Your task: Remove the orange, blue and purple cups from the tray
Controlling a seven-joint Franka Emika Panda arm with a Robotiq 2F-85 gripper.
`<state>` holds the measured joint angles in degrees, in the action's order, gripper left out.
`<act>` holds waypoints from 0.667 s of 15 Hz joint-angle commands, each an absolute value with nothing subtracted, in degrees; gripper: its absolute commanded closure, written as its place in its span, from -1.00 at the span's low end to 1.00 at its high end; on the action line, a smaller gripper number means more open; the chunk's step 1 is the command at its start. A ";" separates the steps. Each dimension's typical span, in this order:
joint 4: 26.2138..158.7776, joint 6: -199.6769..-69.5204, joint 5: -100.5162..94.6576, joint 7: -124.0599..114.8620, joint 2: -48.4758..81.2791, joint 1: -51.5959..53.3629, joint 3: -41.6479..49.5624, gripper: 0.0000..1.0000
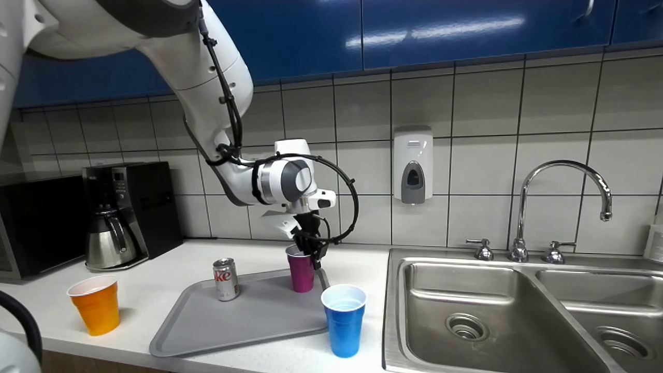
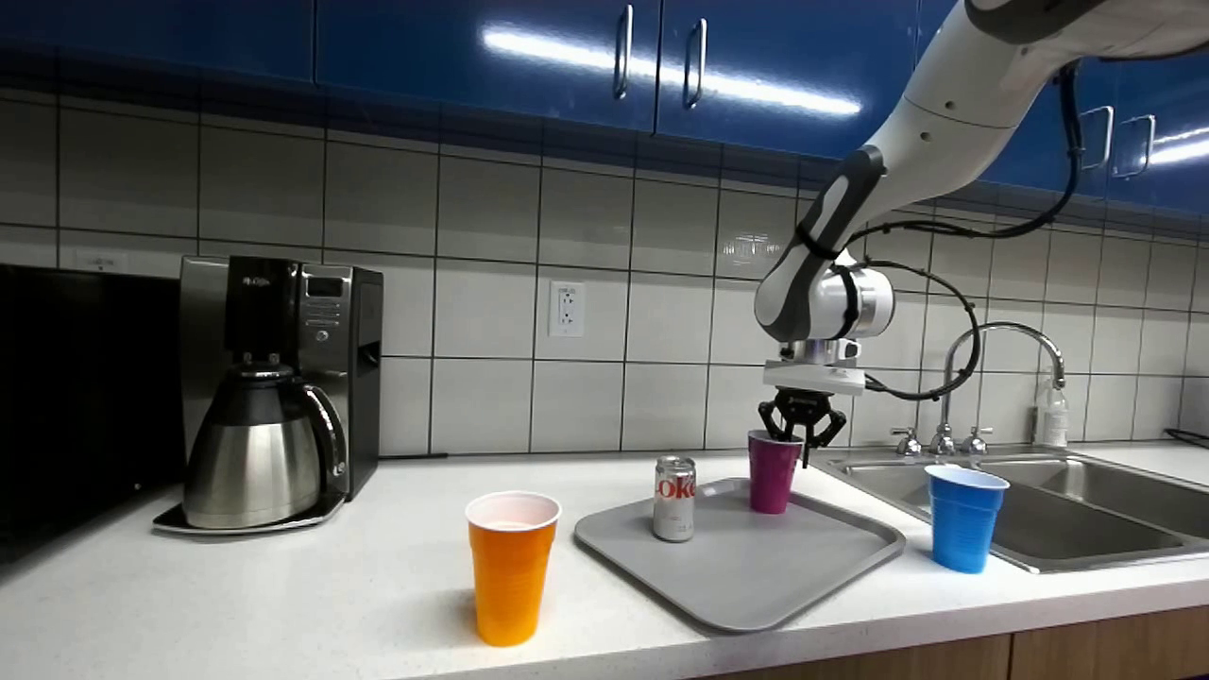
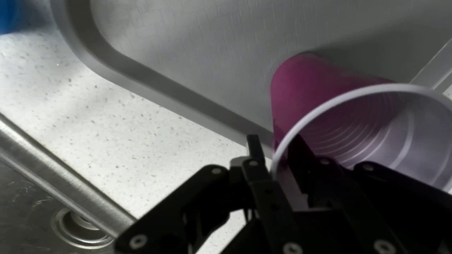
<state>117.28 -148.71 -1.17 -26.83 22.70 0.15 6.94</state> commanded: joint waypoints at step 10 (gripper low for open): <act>118.62 -148.36 3.95 -24.91 18.83 -0.63 7.24 0.98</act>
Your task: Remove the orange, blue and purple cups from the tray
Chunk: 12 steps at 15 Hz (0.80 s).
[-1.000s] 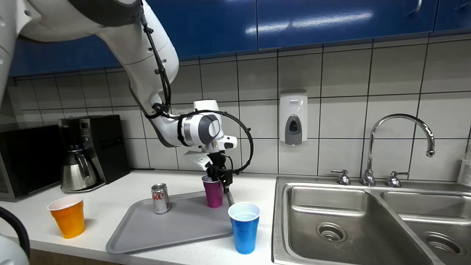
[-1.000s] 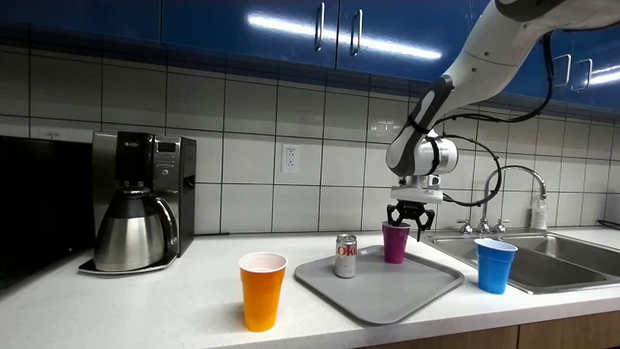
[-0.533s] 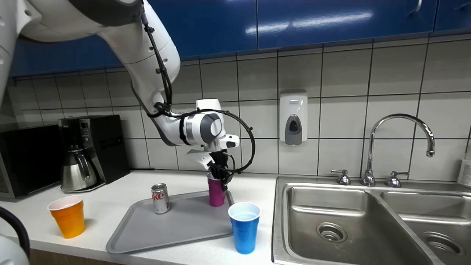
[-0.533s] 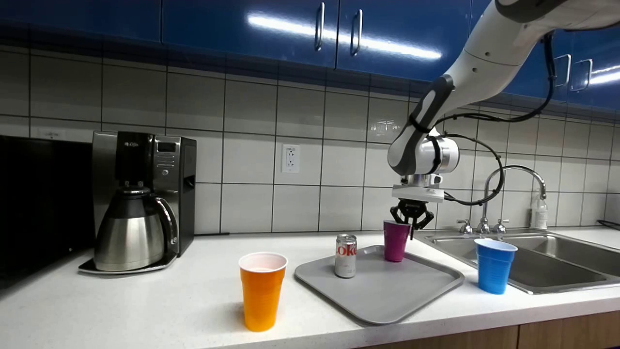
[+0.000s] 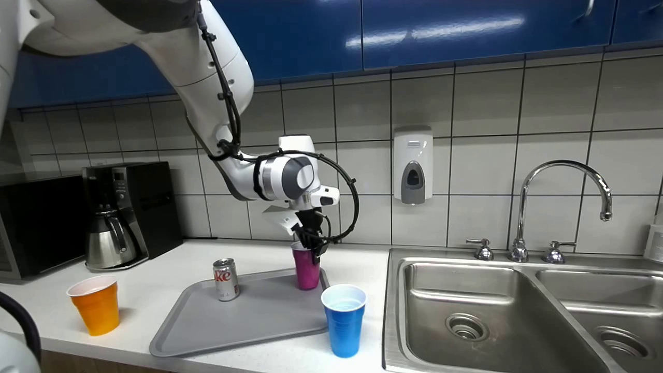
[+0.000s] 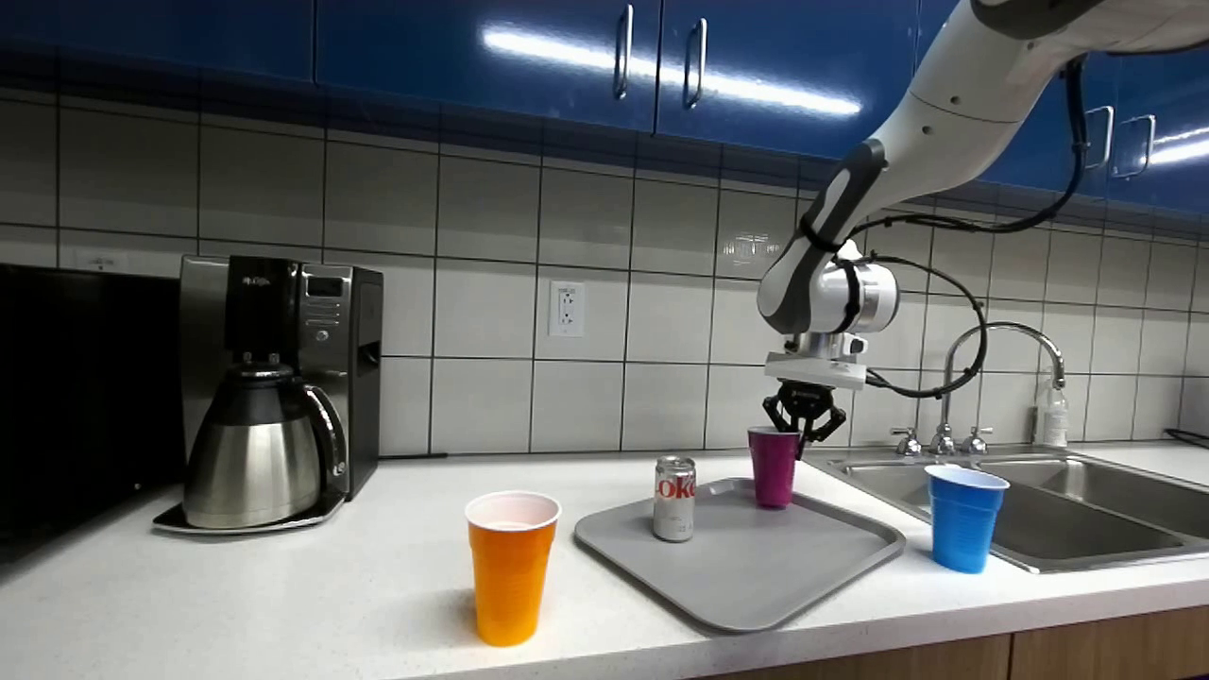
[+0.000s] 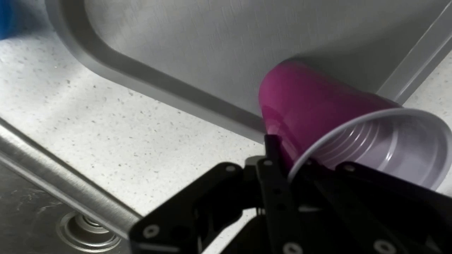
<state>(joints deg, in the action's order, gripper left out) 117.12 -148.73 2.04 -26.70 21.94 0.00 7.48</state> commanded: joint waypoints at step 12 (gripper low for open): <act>122.30 -149.06 2.61 -26.15 12.50 -1.71 10.31 0.98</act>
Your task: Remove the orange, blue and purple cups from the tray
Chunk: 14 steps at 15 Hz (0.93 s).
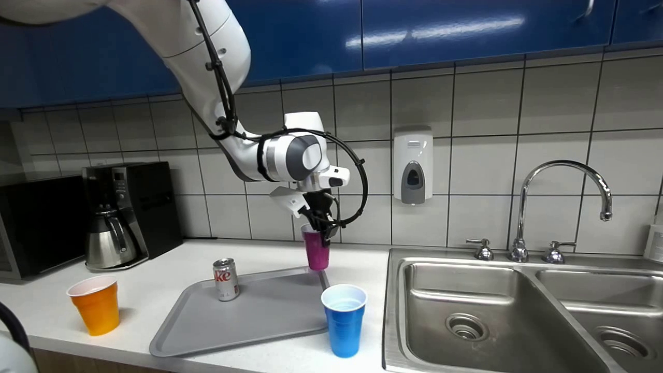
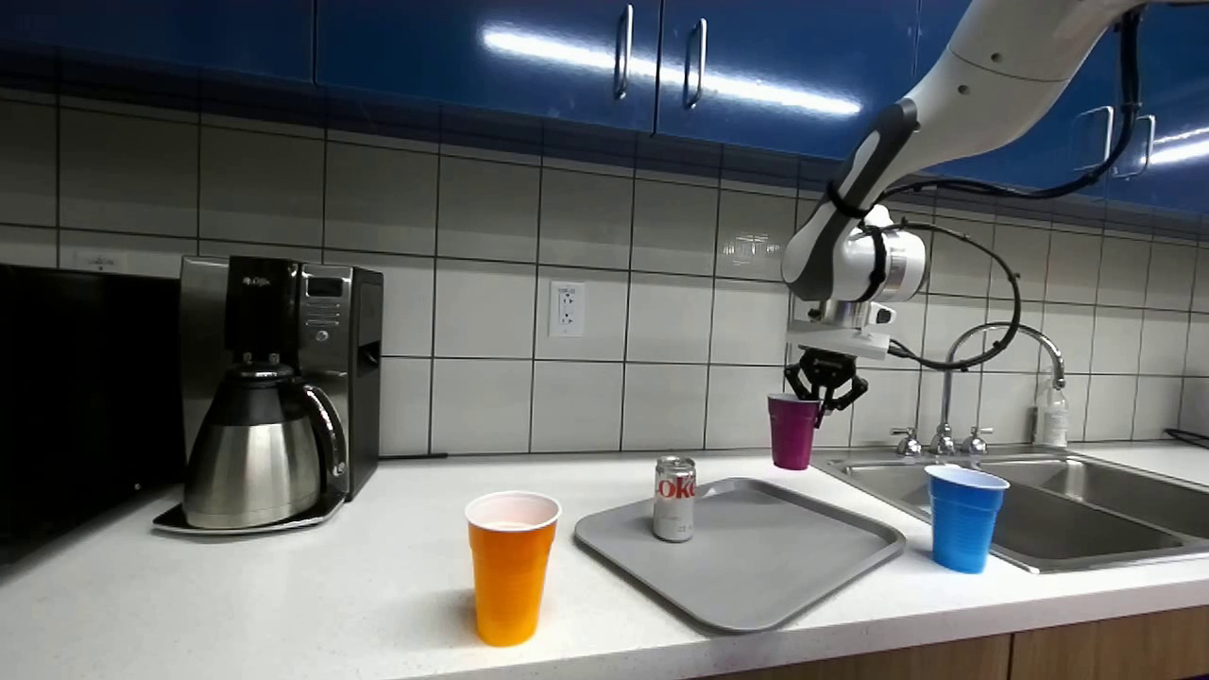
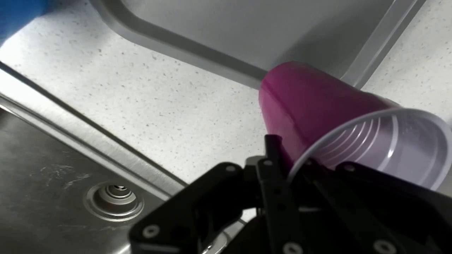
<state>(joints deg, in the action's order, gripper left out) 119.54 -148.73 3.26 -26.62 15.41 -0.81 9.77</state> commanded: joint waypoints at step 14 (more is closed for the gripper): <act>120.21 -149.23 1.12 -28.12 16.20 -3.55 14.21 0.98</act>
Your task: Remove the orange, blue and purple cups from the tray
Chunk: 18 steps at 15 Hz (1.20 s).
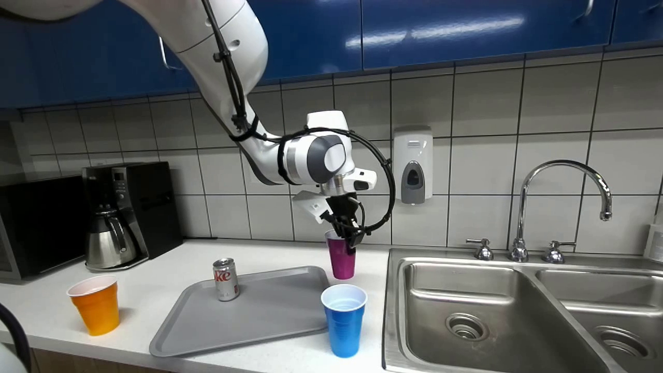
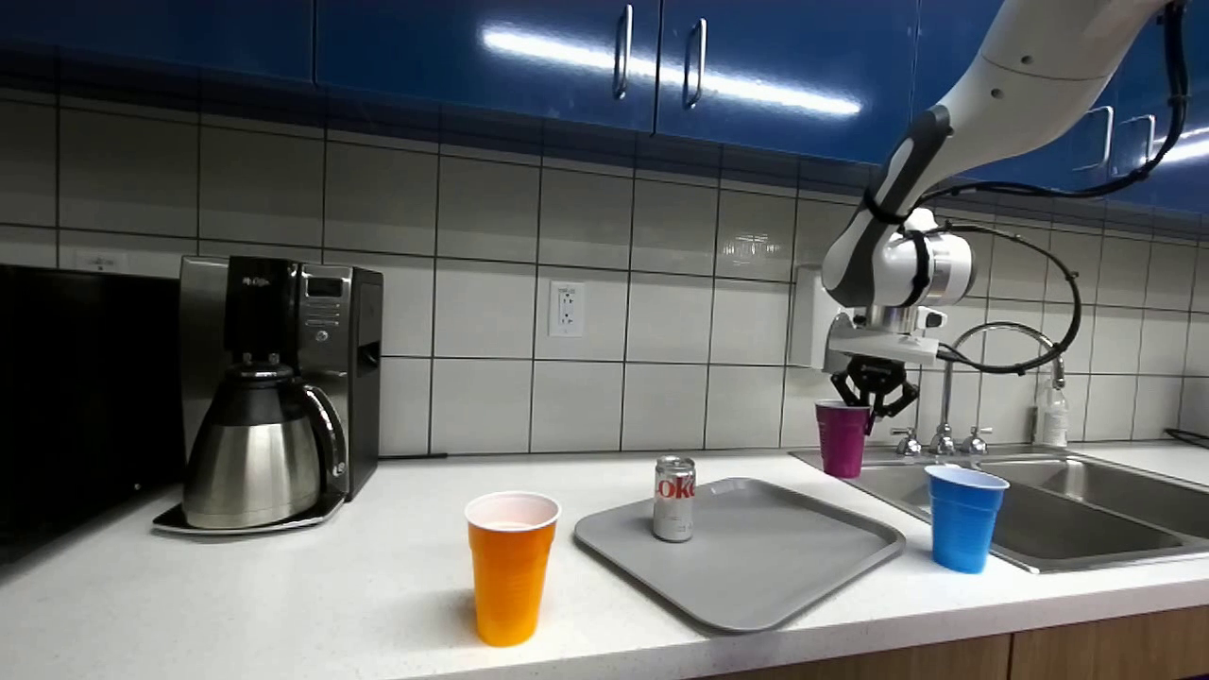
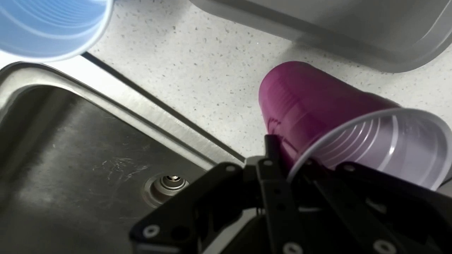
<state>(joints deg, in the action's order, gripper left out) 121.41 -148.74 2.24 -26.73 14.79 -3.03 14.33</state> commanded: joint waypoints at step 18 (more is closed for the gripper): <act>114.68 -148.16 2.32 -26.90 24.01 -3.83 14.90 0.37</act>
<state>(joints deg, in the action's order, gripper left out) 116.47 -148.99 2.26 -26.80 23.10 -3.18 15.06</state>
